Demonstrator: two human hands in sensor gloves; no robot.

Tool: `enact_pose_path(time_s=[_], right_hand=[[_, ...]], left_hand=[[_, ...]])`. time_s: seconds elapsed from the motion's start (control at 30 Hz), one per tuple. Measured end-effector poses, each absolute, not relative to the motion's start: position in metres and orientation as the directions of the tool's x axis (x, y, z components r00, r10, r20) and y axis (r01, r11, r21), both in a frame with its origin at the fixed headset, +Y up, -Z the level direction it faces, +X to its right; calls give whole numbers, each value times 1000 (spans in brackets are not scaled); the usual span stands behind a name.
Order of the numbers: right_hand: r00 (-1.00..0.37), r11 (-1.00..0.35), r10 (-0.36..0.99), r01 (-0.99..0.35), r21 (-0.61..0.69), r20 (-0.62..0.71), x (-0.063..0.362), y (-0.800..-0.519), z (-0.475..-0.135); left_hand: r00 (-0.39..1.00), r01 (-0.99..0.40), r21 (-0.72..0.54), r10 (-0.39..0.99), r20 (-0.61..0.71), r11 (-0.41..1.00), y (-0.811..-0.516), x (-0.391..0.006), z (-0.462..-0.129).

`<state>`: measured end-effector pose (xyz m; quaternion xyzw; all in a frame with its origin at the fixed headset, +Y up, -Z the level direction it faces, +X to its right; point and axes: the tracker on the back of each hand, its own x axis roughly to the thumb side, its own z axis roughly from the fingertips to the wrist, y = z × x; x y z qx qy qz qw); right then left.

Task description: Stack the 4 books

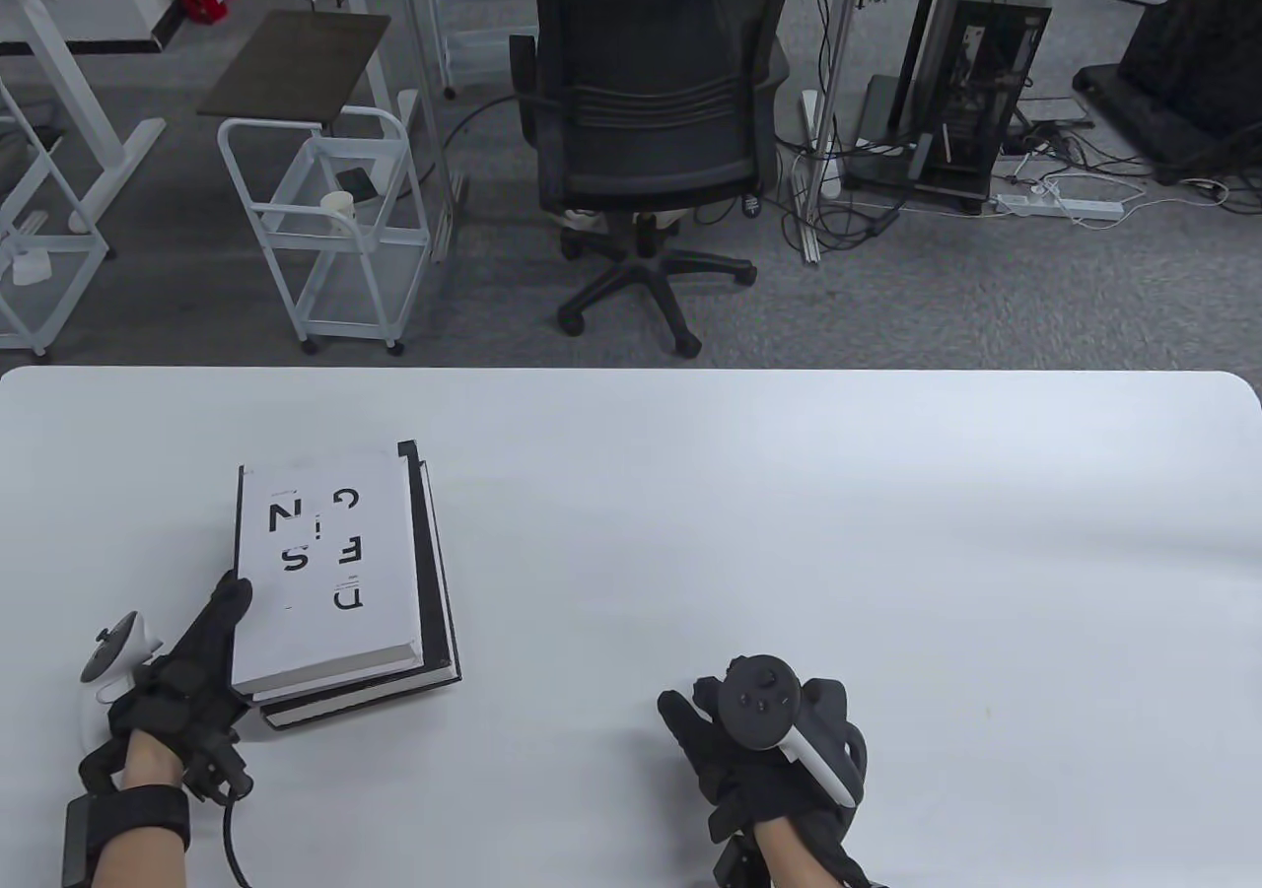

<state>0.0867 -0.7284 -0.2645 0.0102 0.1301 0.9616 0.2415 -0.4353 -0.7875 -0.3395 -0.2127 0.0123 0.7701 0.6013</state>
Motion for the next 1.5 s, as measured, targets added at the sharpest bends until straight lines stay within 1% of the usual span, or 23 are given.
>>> enact_pose_path(time_s=[0.17, 0.23, 0.33, 0.5, 0.67, 0.77, 0.9, 1.0, 1.13, 1.33, 1.5], right_hand=[[-880, -849, 472, -467, 248, -42, 88, -727, -265], [-891, -863, 452, -448, 235, -40, 88, -726, -265], [-909, -886, 415, -413, 212, -37, 90, -723, -264], [-914, -896, 403, -405, 181, -47, 95, -718, -263], [-918, -904, 391, -396, 161, -64, 100, -716, -262], [-928, -920, 359, -369, 130, -97, 108, -713, -261], [-905, -905, 394, -413, 108, -158, 122, -714, -262], [-878, -883, 434, -459, 95, -203, 133, -716, -262], [-846, -857, 475, -507, 90, -242, 145, -719, -263], [-816, -832, 508, -548, 88, -277, 155, -723, -264], [-813, -835, 501, -544, 82, -296, 159, -725, -262]], left_hand=[[-166, -942, -224, 928, -333, -249, -785, -417, -342], [-163, -941, -231, 929, -333, -248, -785, -406, -344], [-166, -939, -233, 927, -338, -253, -784, -386, -345], [-169, -942, -224, 931, -324, -249, -784, -347, -345], [-150, -928, -278, 932, -330, -248, -785, -305, -344], [-138, -912, -321, 930, -340, -253, -786, -280, -342], [-124, -891, -372, 929, -349, -259, -787, -247, -337], [-98, -871, -423, 931, -352, -251, -787, -228, -332], [-83, -855, -455, 931, -355, -249, -788, -207, -324], [-69, -835, -488, 930, -362, -252, -788, -185, -311], [-66, -813, -520, 928, -366, -263, -789, -173, -302]])
